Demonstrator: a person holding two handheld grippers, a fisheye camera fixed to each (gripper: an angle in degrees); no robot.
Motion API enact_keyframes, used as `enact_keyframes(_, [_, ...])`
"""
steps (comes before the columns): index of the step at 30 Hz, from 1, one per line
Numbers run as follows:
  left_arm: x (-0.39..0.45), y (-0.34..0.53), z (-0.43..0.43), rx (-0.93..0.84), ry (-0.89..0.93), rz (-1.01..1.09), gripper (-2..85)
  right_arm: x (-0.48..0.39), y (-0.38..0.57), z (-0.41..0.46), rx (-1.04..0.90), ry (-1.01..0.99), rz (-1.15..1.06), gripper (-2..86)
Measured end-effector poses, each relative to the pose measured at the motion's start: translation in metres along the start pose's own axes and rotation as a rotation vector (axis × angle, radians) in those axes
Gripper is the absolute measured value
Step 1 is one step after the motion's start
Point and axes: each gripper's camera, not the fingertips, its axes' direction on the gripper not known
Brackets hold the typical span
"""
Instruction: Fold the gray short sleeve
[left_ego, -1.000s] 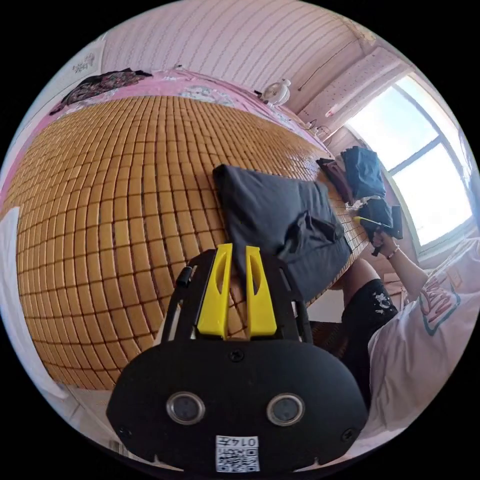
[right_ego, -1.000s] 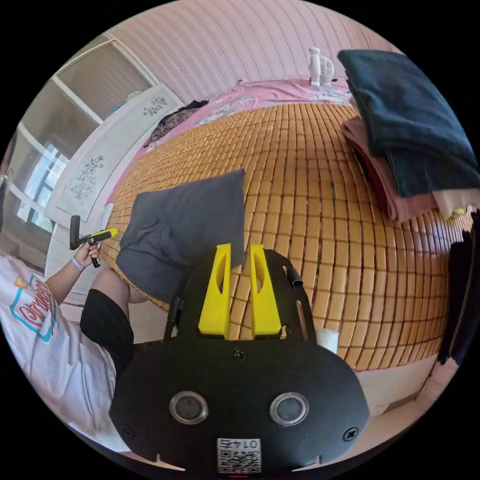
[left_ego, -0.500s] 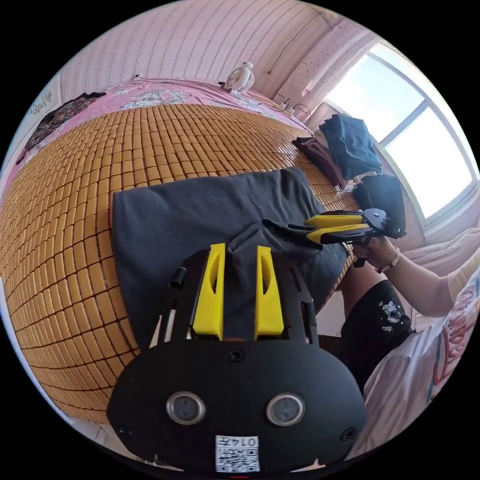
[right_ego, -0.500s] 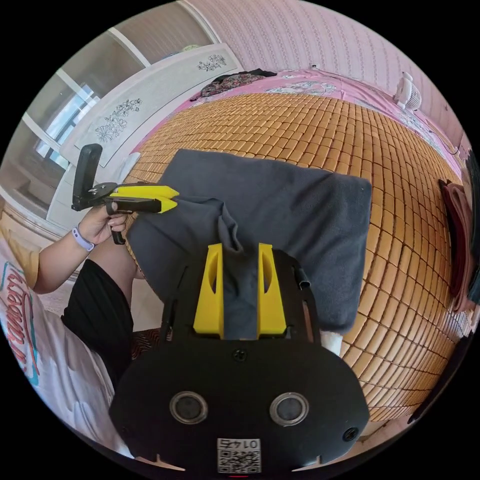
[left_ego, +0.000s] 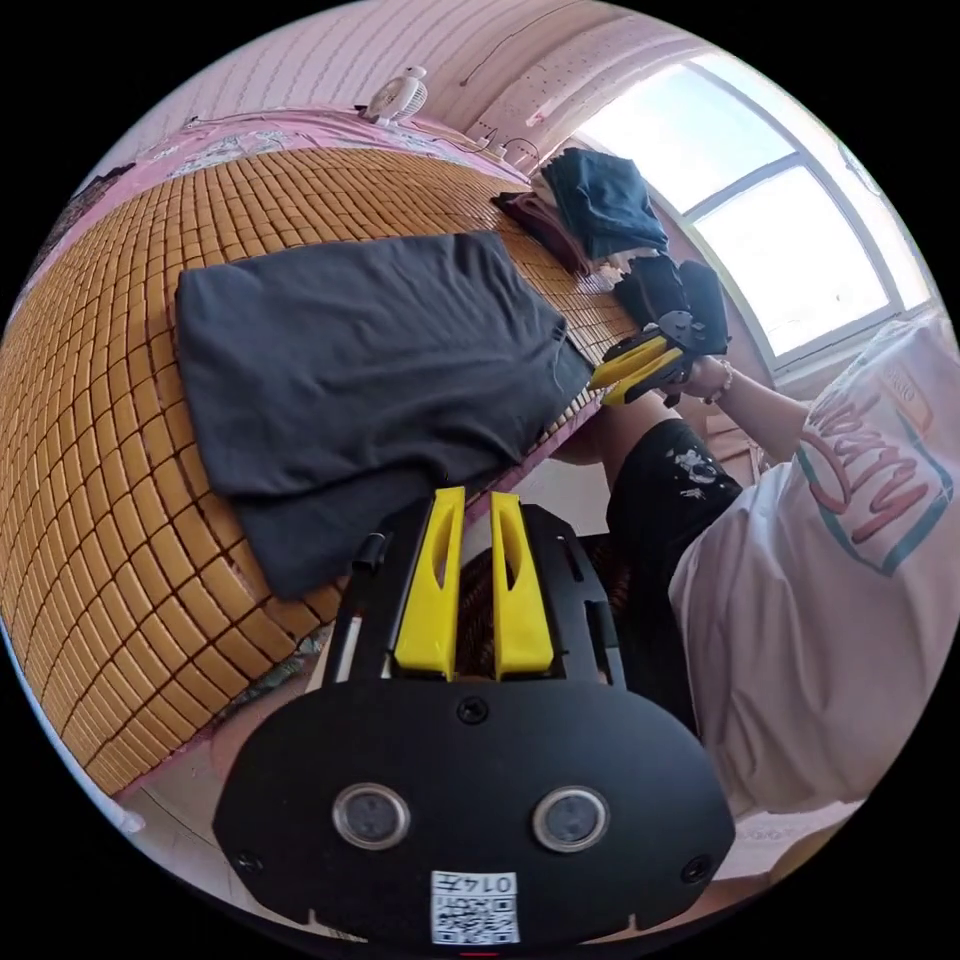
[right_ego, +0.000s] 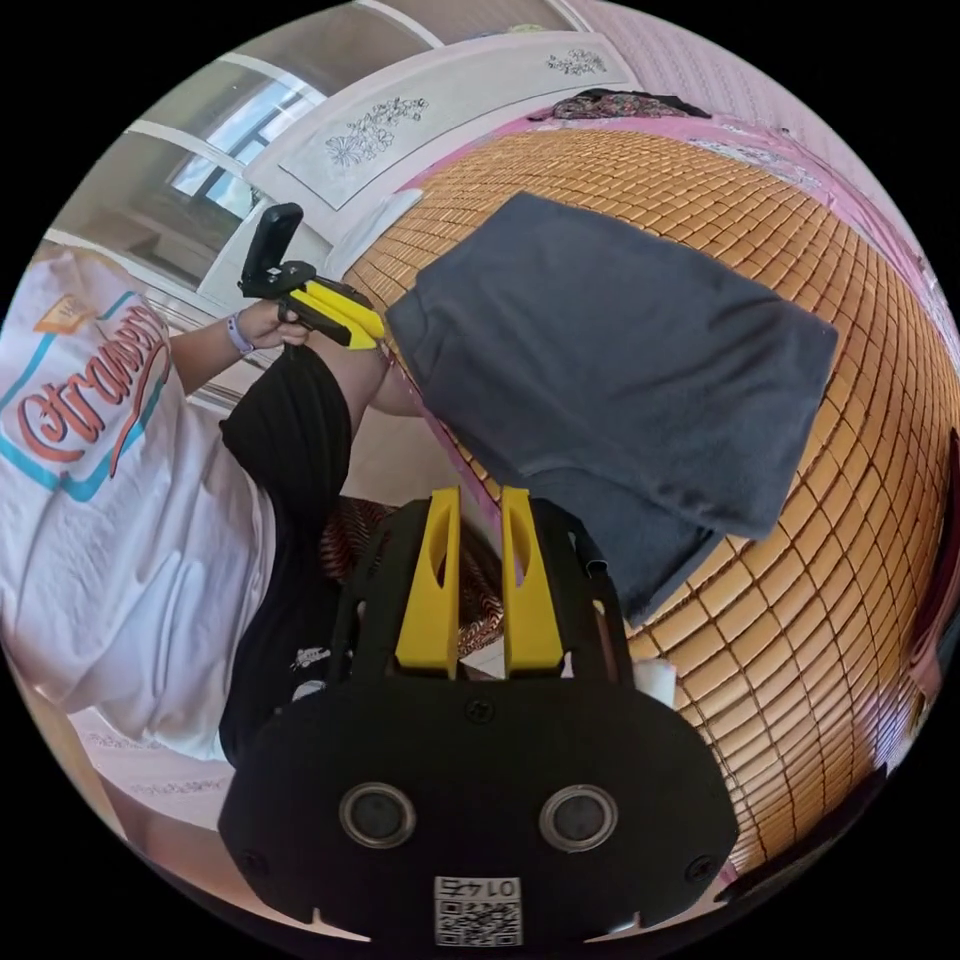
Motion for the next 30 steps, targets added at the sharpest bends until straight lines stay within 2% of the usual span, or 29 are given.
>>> enact_keyframes(4, [0.029,-0.001,0.004,0.069,-0.055,0.055,4.1,-0.003,-0.027,-0.001,0.012,0.061,-0.064,4.6])
enact_keyframes(9, [0.070,-0.037,0.068,0.138,-0.136,0.150,2.9,0.011,-0.113,0.014,0.048,0.217,-0.094,0.6])
enact_keyframes(13, [0.088,-0.044,0.118,0.066,-0.240,0.242,1.6,0.022,-0.192,0.041,0.004,0.351,-0.122,-0.2])
enact_keyframes(15, [0.094,-0.034,0.142,0.028,-0.348,0.287,-0.1,0.032,-0.217,0.061,-0.088,0.395,-0.094,-0.3])
enact_keyframes(16, [0.095,-0.030,0.147,0.019,-0.352,0.299,-0.3,0.041,-0.228,0.085,-0.231,0.439,-0.097,-0.4])
enact_keyframes(20, [0.099,-0.006,0.159,0.087,-0.358,0.312,-0.9,0.055,-0.252,0.082,-0.322,0.337,-0.124,-0.5])
enact_keyframes(24, [0.102,0.009,0.167,0.083,-0.347,0.307,-1.0,0.064,-0.276,0.075,-0.279,0.436,-0.123,-0.5])
enact_keyframes(25, [0.102,0.012,0.169,0.085,-0.347,0.307,-1.0,0.071,-0.281,0.086,-0.328,0.452,-0.126,-0.5])
enact_keyframes(28, [0.100,0.024,0.174,0.108,-0.326,0.297,-1.0,0.078,-0.298,0.079,-0.399,0.420,-0.125,-0.5])
enact_keyframes(30, [0.097,0.031,0.177,0.110,-0.304,0.290,-0.9,0.084,-0.302,0.070,-0.340,0.435,-0.111,-0.4])
